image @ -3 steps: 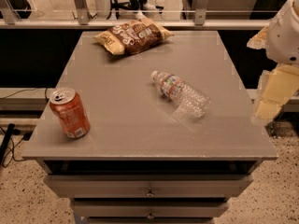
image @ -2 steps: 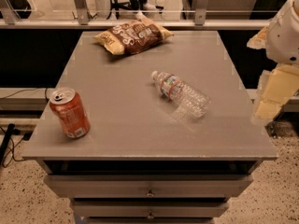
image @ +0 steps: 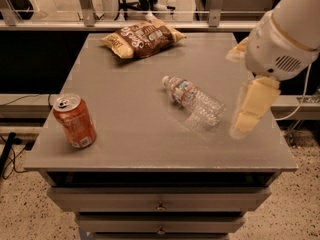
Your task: Move coke can near water bottle
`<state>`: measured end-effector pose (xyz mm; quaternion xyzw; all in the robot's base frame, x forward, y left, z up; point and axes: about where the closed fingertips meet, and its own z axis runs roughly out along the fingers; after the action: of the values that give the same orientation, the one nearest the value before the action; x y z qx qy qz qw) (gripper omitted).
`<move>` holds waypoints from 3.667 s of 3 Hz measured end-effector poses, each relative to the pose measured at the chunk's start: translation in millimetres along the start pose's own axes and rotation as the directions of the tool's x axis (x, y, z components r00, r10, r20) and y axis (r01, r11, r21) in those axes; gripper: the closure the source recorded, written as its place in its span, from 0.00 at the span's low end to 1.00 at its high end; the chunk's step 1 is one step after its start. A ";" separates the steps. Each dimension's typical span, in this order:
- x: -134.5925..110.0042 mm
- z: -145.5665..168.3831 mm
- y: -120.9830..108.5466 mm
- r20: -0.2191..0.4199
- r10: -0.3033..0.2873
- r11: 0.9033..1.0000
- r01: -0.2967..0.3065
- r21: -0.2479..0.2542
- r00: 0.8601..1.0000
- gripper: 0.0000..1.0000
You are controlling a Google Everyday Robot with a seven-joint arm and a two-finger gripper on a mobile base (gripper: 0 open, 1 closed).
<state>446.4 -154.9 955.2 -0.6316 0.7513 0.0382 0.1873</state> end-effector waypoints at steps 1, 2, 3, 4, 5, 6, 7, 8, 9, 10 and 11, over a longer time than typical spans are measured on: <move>-75.1 41.3 21.4 0.160 -0.074 0.992 0.089 -0.085 0.984 0.00; -74.0 40.8 21.1 0.157 -0.074 0.993 0.088 -0.084 0.985 0.00; -92.9 52.6 17.5 0.220 -0.073 0.991 0.095 -0.092 0.973 0.00; -134.3 83.4 18.9 0.329 -0.064 0.985 0.112 -0.129 0.942 0.00; -178.4 115.1 24.3 0.440 -0.046 0.973 0.140 -0.183 0.897 0.00; -215.7 147.8 40.3 0.578 0.020 0.953 0.159 -0.258 0.816 0.00; -236.4 162.0 49.1 0.660 0.067 0.939 0.175 -0.295 0.748 0.00; -263.6 168.5 55.6 0.745 0.106 0.928 0.205 -0.313 0.658 0.00; -286.8 171.5 62.6 0.803 0.126 0.918 0.237 -0.317 0.583 0.00; -301.2 174.5 66.8 0.835 0.132 0.919 0.250 -0.305 0.534 0.17; -302.3 167.3 58.5 0.855 0.112 0.935 0.238 -0.264 0.507 0.40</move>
Offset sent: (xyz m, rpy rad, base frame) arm 0.0005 0.0726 -0.0186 0.1196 0.0325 0.1164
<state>468.9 188.6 889.4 -0.5787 0.5156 0.4714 0.4209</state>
